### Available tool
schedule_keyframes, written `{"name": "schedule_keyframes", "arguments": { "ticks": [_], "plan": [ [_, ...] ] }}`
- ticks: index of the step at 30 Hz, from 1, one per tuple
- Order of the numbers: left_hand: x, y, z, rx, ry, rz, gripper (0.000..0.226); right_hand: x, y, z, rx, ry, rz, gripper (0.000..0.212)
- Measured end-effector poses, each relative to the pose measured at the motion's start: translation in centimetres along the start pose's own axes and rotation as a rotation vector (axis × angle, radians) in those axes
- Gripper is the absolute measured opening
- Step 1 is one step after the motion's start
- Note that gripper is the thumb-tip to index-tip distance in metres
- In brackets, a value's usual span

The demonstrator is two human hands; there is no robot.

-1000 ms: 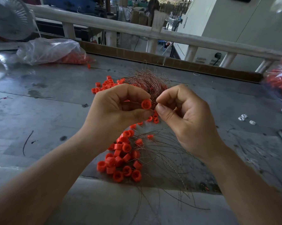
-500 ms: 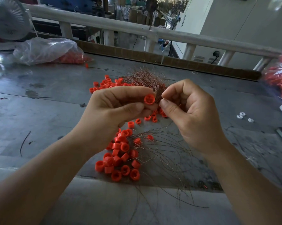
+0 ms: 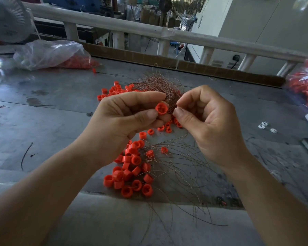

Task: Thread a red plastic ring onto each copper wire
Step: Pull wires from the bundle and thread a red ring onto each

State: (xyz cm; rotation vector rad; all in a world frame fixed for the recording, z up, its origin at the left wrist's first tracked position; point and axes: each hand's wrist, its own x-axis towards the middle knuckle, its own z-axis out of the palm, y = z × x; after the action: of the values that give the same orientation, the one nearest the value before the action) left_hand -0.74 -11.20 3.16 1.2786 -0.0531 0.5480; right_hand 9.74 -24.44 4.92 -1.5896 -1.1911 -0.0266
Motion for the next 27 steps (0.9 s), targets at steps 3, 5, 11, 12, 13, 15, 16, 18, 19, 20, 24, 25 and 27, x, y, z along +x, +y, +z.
{"name": "schedule_keyframes", "arguments": {
  "ticks": [3,5,11,12,13,15,16,18,19,20,24,25,27],
  "plan": [
    [0.0,0.2,-0.2,-0.043,-0.033,-0.036,0.028,-0.1,-0.1,0.0,0.028,-0.01,-0.001,0.015],
    [0.0,0.2,-0.1,-0.064,-0.059,-0.046,0.025,-0.1,-0.1,0.0,0.054,-0.022,0.003,0.016],
    [0.0,0.2,0.0,-0.126,-0.103,-0.075,0.023,-0.2,-0.1,0.3,0.079,-0.068,0.035,0.025],
    [0.0,0.1,0.0,-0.13,-0.102,-0.082,0.022,-0.2,-0.1,0.4,0.076,-0.072,0.04,0.026],
    [0.0,0.1,0.0,-0.135,-0.102,-0.09,0.022,-0.2,-0.1,0.4,0.081,-0.074,0.045,0.026],
    [0.0,0.0,0.0,-0.152,-0.109,-0.103,0.022,-0.1,-0.1,0.2,0.111,-0.074,0.055,0.018],
    [0.0,0.0,0.0,-0.166,-0.114,-0.108,0.021,0.0,-0.1,0.0,0.129,-0.07,0.059,0.013],
    [0.0,0.1,-0.1,-0.182,-0.115,-0.113,0.022,0.3,0.0,-0.6,0.147,-0.041,0.066,0.009],
    [0.0,0.2,-0.1,-0.186,-0.116,-0.113,0.022,0.4,0.2,-1.0,0.143,-0.02,0.071,0.01],
    [0.0,0.1,-0.1,-0.191,-0.118,-0.114,0.022,0.5,0.3,-1.2,0.133,0.002,0.079,0.013],
    [0.0,0.2,-0.2,-0.213,-0.087,-0.12,0.022,0.9,1.0,-1.6,0.087,0.024,0.137,0.019],
    [0.0,0.2,-0.2,-0.219,-0.076,-0.115,0.022,1.0,1.1,-1.7,0.07,0.009,0.16,0.021],
    [0.1,0.4,-0.4,-0.23,-0.066,-0.106,0.022,1.3,1.6,-2.3,-0.006,-0.044,0.234,0.023]
  ]
}}
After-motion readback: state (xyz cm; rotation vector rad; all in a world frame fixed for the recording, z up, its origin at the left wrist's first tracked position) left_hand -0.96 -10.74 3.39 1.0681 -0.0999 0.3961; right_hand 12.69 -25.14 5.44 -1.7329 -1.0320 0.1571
